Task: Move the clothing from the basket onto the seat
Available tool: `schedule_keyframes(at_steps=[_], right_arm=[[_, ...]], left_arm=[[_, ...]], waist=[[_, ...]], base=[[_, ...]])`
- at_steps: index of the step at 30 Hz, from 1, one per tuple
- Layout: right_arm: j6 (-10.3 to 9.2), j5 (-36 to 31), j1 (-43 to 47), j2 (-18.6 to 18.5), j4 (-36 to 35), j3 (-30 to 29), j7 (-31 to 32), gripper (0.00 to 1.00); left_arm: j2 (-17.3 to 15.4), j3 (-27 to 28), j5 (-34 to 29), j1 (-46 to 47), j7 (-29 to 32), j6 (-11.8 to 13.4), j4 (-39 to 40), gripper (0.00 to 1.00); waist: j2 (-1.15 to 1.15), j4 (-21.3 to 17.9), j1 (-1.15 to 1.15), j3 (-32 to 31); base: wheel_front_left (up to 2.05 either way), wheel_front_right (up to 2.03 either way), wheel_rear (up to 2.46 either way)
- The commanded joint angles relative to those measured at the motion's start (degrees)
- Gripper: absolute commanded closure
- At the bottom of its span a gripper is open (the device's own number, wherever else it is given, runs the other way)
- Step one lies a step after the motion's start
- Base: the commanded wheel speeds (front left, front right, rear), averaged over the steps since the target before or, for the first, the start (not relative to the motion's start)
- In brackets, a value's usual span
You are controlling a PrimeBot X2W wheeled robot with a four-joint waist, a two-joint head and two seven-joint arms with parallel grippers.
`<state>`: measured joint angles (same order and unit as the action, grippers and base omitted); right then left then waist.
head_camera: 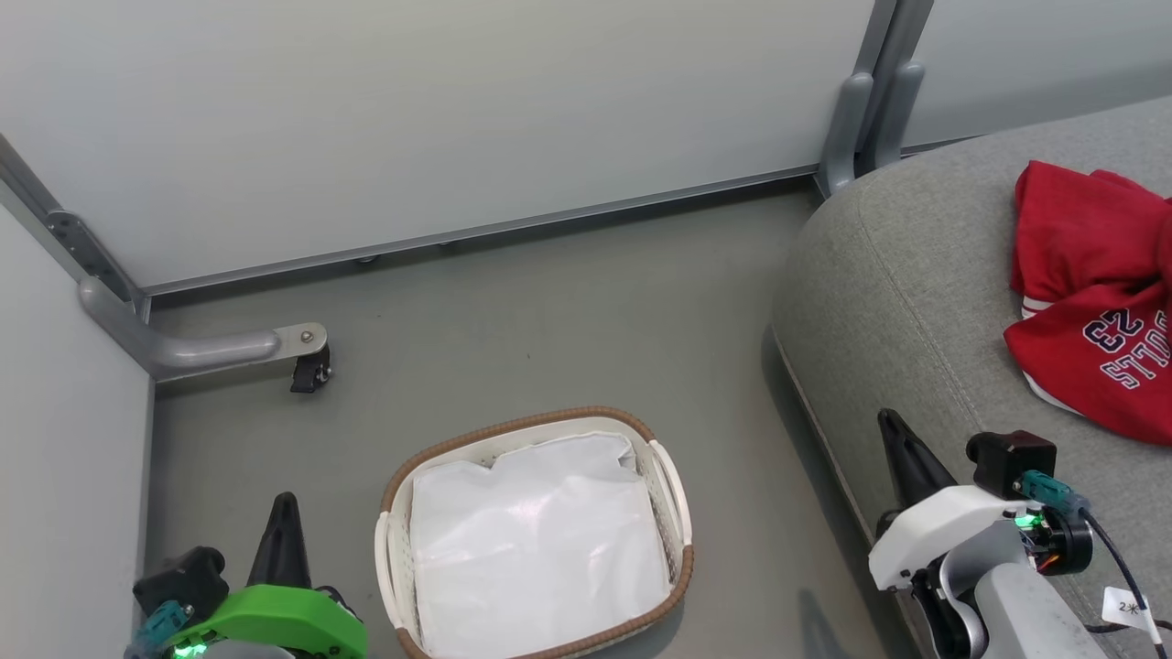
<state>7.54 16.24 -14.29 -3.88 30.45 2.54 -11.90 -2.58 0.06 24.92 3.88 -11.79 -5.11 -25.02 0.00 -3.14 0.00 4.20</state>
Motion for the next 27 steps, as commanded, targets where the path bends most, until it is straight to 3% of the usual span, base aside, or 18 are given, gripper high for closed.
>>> schedule_keyframes(at_steps=[1,27], right_arm=[[-0.01,2.98,-0.06,-0.1,-1.58,-0.49,0.64,1.0],[-0.03,27.28,2.74,0.22,-6.8,-3.21,6.38,1.0]], left_arm=[[-0.17,0.48,2.52,0.63,0.49,-0.37,1.34,1.0],[-0.26,2.43,24.09,1.3,6.31,-1.05,4.74,1.0]], waist=[[0.0,0.05,0.0,-0.06],[0.0,0.75,0.0,-0.96]], base=[[0.0,0.0,0.0],[0.0,0.0,0.0]])
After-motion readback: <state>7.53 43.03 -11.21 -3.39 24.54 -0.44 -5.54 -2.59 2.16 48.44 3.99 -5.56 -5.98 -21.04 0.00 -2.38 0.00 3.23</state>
